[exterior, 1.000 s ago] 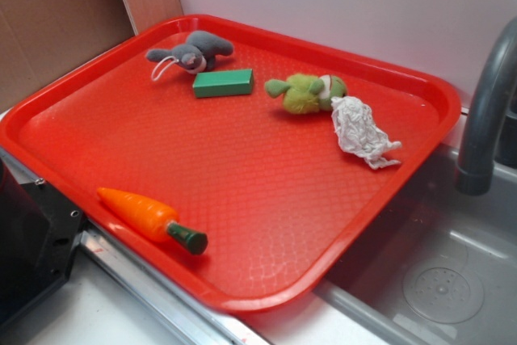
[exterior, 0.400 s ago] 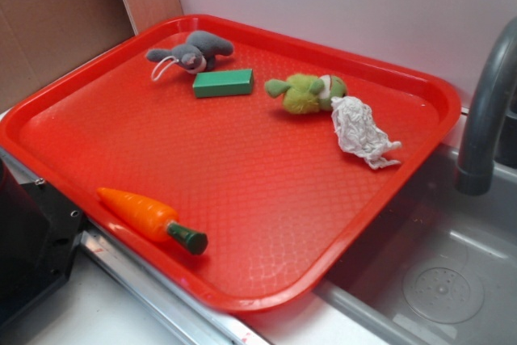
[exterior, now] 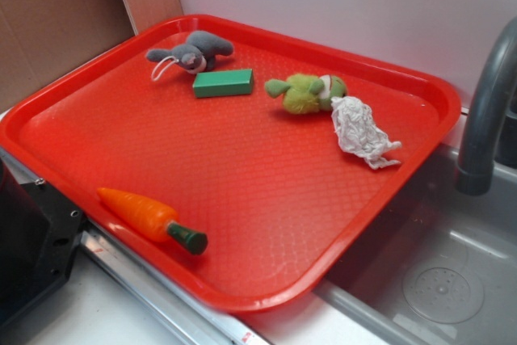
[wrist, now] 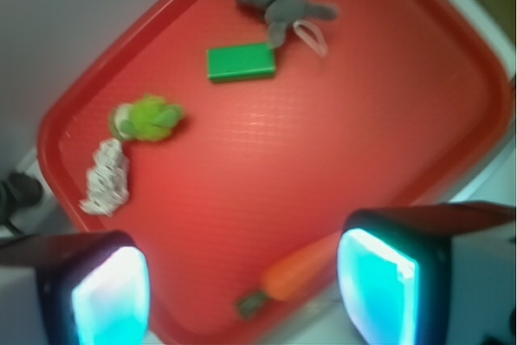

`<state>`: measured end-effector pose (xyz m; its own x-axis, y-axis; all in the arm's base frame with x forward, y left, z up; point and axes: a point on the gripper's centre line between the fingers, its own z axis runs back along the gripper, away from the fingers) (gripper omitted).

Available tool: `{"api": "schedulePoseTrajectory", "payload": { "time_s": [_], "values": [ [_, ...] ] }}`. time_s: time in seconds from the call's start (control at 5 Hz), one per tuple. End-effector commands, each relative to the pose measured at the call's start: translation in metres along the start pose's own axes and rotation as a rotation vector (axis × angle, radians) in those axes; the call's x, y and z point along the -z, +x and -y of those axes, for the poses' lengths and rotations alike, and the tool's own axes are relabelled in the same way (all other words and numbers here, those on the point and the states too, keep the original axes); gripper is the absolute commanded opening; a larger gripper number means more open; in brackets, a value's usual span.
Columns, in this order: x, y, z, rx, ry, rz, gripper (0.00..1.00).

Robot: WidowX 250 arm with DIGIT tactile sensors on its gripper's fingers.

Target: Grab the white paper.

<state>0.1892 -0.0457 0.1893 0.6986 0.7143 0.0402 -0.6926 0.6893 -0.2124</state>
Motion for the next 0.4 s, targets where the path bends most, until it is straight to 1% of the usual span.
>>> {"api": "schedulePoseTrajectory", "payload": {
  "time_s": [0.0, 0.2],
  "values": [
    [0.042, 0.009, 0.056, -0.163, -0.079, 0.052, 1.0],
    [0.062, 0.012, 0.074, -0.207, -0.105, 0.096, 1.0]
  ]
}}
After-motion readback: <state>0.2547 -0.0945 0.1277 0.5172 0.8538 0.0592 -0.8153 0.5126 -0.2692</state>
